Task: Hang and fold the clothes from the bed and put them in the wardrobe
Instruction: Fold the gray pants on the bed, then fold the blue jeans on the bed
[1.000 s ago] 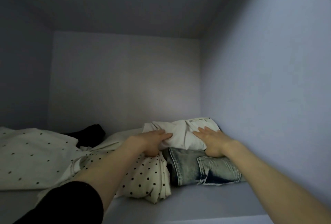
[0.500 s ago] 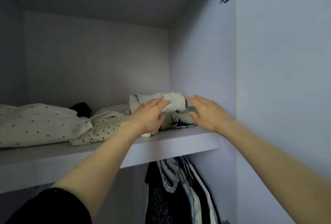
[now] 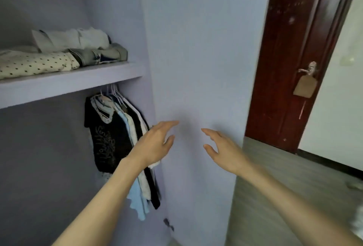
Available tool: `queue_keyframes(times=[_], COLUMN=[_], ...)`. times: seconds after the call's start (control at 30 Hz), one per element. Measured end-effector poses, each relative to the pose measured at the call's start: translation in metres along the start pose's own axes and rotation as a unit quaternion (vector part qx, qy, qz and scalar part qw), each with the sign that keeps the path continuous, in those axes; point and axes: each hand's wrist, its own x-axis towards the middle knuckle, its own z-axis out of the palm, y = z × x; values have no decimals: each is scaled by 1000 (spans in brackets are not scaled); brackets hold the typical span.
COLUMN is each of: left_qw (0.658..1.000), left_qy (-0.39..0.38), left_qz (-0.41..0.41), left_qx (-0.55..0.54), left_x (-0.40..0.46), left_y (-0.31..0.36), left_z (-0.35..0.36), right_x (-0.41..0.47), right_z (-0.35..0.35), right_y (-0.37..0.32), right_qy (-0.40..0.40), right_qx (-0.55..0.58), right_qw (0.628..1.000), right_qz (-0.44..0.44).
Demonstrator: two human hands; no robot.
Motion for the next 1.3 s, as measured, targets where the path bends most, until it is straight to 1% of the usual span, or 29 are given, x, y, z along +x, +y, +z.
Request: queue_keyframes(times=[0.13, 0.23, 0.33, 0.4, 0.5, 0.6, 0.7, 0.83, 0.93, 1.03, 1.17, 1.23, 1.3], left_qw=[995, 984, 960, 953, 948, 944, 933, 920, 912, 902, 895, 888, 866], left_qy=[-88, -163, -252, -267, -257, -246, -266, -297, -304, -315, -302, -309, -342], left_qz=[27, 51, 94, 110, 139, 170, 181, 191, 215, 229, 256, 260, 284], left_qx=[-48, -57, -73, -92, -124, -139, -164, -172, -172, -187, -205, -222, -228], left_x=[-20, -15, 13, 34, 67, 105, 146, 206, 281, 355, 449, 485, 516], left_y=[56, 106, 168, 209, 269, 314, 335, 352, 365, 377, 407, 429, 460], left_z=[92, 161, 221, 252, 294, 338, 382, 441, 486, 512, 550, 571, 601], right_x=[-103, -158, -203, -226, -250, -267, -270, -255, -218, -178, -138, -127, -124], right_z=[-7, -31, -74, -106, -155, -186, -200, -210, -227, -246, -268, -275, -284], right_y=[77, 130, 184, 218, 270, 321, 368, 432, 499, 551, 618, 652, 695], right_qy=[-62, -69, -56, -51, -27, -3, 25, 37, 62, 109, 164, 166, 156], right_qx=[20, -5, -10, -22, -53, -74, -79, -75, -86, -69, -53, -57, -64], right_qw=[992, 981, 974, 970, 959, 945, 936, 923, 913, 898, 882, 874, 863], right_qz=[109, 180, 218, 238, 279, 319, 343, 375, 394, 421, 439, 453, 477])
